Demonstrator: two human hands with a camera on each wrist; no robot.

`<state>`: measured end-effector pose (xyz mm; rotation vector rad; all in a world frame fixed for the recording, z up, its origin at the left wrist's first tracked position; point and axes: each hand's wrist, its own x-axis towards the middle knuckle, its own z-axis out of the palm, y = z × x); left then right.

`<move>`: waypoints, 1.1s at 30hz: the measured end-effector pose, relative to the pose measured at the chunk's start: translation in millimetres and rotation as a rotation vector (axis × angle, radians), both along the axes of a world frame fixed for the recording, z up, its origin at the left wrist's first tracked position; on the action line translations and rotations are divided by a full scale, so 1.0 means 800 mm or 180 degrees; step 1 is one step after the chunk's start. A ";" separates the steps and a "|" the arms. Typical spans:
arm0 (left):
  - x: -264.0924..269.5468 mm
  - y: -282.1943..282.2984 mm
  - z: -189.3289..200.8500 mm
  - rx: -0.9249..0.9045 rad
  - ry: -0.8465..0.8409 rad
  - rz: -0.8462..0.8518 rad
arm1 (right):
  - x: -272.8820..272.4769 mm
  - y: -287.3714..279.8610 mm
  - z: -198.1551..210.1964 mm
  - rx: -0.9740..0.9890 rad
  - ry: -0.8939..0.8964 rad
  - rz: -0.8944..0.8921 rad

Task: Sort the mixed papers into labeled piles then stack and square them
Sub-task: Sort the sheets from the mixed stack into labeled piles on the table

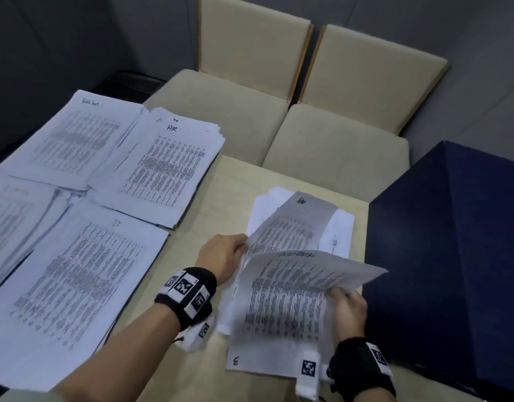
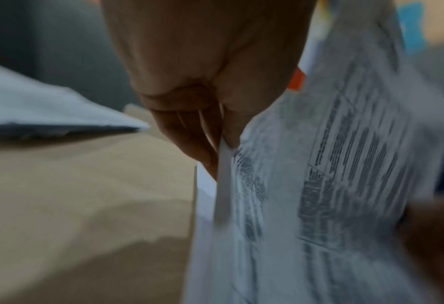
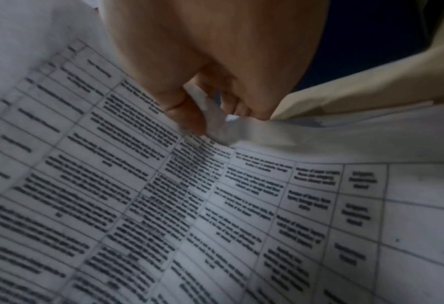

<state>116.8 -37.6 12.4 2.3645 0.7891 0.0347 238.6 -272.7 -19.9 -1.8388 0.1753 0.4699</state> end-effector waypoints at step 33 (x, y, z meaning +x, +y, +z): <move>-0.006 0.021 -0.041 -0.1964 -0.0723 -0.0465 | -0.009 0.004 0.044 0.0629 0.0169 -0.0095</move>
